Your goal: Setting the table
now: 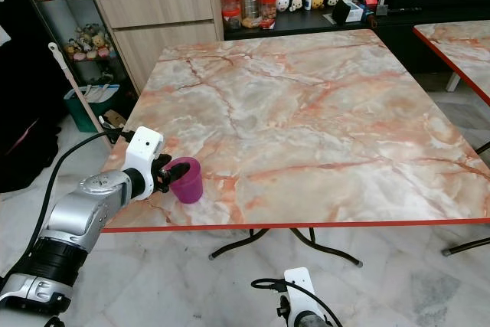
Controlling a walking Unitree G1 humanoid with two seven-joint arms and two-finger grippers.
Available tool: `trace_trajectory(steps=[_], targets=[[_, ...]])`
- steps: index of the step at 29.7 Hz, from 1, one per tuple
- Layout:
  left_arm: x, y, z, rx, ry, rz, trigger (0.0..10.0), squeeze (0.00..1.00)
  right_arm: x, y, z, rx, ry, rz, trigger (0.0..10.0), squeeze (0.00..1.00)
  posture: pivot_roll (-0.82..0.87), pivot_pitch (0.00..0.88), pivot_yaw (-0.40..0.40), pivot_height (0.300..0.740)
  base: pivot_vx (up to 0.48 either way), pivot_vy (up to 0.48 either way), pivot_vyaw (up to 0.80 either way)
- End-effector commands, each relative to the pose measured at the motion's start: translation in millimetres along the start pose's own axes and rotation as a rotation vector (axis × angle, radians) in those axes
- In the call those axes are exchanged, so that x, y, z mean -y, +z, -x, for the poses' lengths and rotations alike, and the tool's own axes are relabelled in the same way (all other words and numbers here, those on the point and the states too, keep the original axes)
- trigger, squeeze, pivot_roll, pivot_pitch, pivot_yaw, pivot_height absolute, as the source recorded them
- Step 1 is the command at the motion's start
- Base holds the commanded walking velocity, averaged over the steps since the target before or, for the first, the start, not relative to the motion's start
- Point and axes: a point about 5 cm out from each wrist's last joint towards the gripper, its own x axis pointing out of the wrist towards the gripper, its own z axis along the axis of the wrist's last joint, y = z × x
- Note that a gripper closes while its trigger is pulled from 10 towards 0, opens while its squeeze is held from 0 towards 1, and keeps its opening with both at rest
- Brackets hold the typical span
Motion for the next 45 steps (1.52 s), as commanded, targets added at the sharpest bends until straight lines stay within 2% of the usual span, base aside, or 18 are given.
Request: trace_trajectory(steps=[1, 2, 4, 6, 7, 9, 10, 21, 23, 24, 27, 28, 37, 38, 39, 40, 41, 45], targets=[[-0.5, 4.9, -1.9, 0.007, -0.005, -0.019, 8.9, 0.0, -2.9, 0.7, -0.3, -0.002, 0.008, 0.0, 10.0, 0.0, -0.11, 0.0, 0.076, 0.74, 0.0, 0.0, 0.0], [-0.4, 4.8, -1.9, 0.006, -0.007, -0.02, 8.4, 0.0, -2.8, 0.6, -0.3, -0.002, 0.008, 0.0, 10.0, 0.0, -0.11, 0.0, 0.076, 0.74, 0.0, 0.0, 0.0], [0.0, 4.3, -2.1, 0.003, -0.008, -0.023, 8.4, 0.0, -2.9, 0.2, -0.3, -0.003, 0.008, 0.0, 10.0, 0.0, -0.11, 0.0, 0.076, 0.74, 0.0, 0.0, 0.0], [0.0, 3.8, -2.3, 0.0, -0.006, -0.023, 6.4, 0.0, -3.0, 0.3, -0.3, -0.003, 0.009, -0.001, 10.0, 0.0, -0.11, 0.0, 0.076, 0.74, 0.0, 0.0, 0.0], [0.1, 3.5, -2.3, -0.001, -0.006, -0.023, 3.2, 0.0, -3.0, 0.2, -0.3, -0.003, 0.009, 0.0, 10.0, 0.0, -0.11, 0.0, 0.077, 0.74, 0.0, 0.0, 0.0], [0.2, 3.4, -2.2, -0.001, -0.006, -0.023, 3.2, 0.0, -3.0, 0.1, -0.2, -0.003, 0.009, 0.0, 10.0, 0.0, -0.11, 0.0, 0.077, 0.74, 0.0, 0.0, 0.0], [0.2, 3.1, -2.2, -0.003, -0.006, -0.022, 0.0, 0.0, -3.1, 0.0, -0.2, -0.003, 0.009, -0.001, 10.0, 0.0, -0.11, 0.0, 0.077, 0.74, 0.0, 0.0, 0.0], [0.7, 2.1, -2.0, -0.014, -0.017, -0.046, 0.0, 0.0, -3.5, -0.1, -0.2, -0.003, 0.008, -0.002, 10.0, 0.0, -0.11, 0.0, 0.078, 0.74, 0.0, 0.0, 0.0], [0.9, 1.0, -2.1, -0.024, -0.019, -0.058, 0.1, 0.0, -3.5, 0.0, -0.2, -0.003, 0.009, -0.001, 10.0, 0.0, -0.11, 0.0, 0.078, 0.74, 0.0, 0.0, 0.0], [1.2, 0.7, -2.1, -0.026, -0.022, -0.062, 3.0, 0.0, -3.5, 0.0, -0.2, -0.003, 0.009, -0.002, 10.0, 0.0, -0.11, 0.0, 0.078, 0.74, 0.0, 0.0, 0.0], [1.5, 0.2, -2.1, -0.029, -0.025, -0.067, 3.0, 0.0, -3.5, 0.0, -0.2, -0.003, 0.009, -0.003, 10.0, 0.0, -0.11, 0.0, 0.078, 0.74, 0.0, 0.0, 0.0], [1.9, -1.0, -2.3, -0.037, -0.025, -0.075, 10.0, 0.0, -3.5, 0.0, -0.2, -0.003, 0.009, -0.002, 10.0, 0.0, -0.11, 0.0, 0.078, 0.74, 0.0, 0.0, 0.0], [0.8, 0.5, -2.8, -0.034, -0.013, -0.082, 9.8, 0.0, -3.4, 0.6, -0.3, -0.001, 0.007, -0.003, 10.0, 0.0, -0.11, 0.0, 0.079, 0.74, 0.0, 0.0, 0.0], [-0.2, 1.8, -2.8, -0.028, -0.007, -0.079, 8.6, 0.0, -3.3, 0.8, -0.4, 0.0, 0.007, -0.003, 10.0, 0.0, -0.11, 0.0, 0.079, 0.74, 0.0, 0.0, 0.0], [-1.0, 2.5, -2.7, -0.024, -0.003, -0.077, 4.9, 0.0, -3.3, 0.8, -0.4, 0.0, 0.007, -0.002, 10.0, 0.0, -0.11, 0.0, 0.079, 0.74, 0.0, 0.0, 0.0], [-1.7, 3.1, -2.6, -0.021, 0.001, -0.073, 3.6, 0.0, -3.2, 1.0, -0.4, 0.0, 0.007, -0.002, 10.0, 0.0, -0.11, 0.0, 0.079, 0.74, 0.0, 0.0, 0.0], [-2.6, 3.6, -2.4, -0.016, 0.007, -0.067, 0.4, 0.0, -3.2, 1.1, -0.4, 0.001, 0.007, -0.001, 10.0, 0.0, -0.11, 0.0, 0.079, 0.74, 0.0, 0.0, 0.0], [-2.7, 3.4, -2.3, -0.016, 0.006, -0.065, 0.0, 0.0, -3.2, 1.7, -0.5, 0.002, 0.007, -0.001, 10.0, 0.0, -0.11, 0.0, 0.077, 0.74, 0.0, 0.0, 0.0]])
